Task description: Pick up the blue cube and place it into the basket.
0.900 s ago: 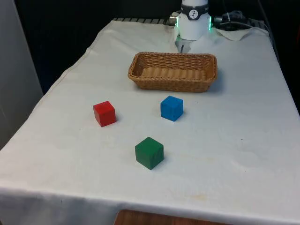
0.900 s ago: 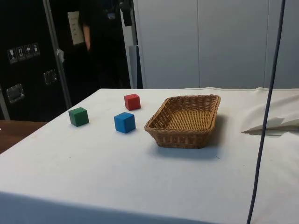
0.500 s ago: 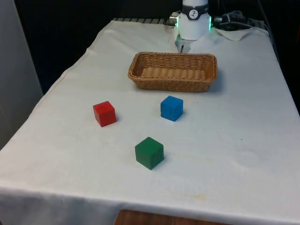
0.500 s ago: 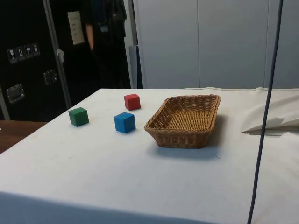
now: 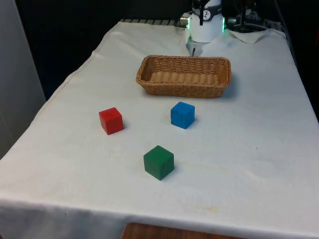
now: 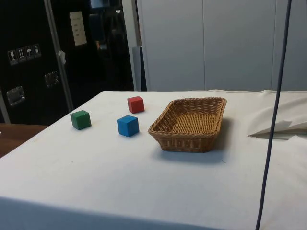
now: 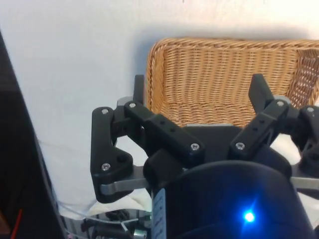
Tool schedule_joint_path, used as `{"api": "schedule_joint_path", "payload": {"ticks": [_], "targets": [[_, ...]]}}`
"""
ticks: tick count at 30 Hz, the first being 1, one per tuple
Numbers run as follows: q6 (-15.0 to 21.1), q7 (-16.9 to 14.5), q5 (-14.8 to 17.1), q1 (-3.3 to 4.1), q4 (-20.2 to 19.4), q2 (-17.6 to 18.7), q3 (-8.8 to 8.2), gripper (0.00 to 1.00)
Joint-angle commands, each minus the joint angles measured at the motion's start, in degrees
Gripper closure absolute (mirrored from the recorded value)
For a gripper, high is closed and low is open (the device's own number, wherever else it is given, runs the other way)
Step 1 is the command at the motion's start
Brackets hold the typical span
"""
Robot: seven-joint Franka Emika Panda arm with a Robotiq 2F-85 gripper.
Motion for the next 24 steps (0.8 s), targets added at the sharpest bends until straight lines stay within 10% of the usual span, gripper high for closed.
{"api": "schedule_joint_path", "payload": {"ticks": [1,24], "targets": [[0.97,0.69,-0.86,0.11,-0.46,0.06,-0.06,0.00],[9.17,5.79,-4.87,-0.34,-6.07,2.35,-1.20,0.00]]}}
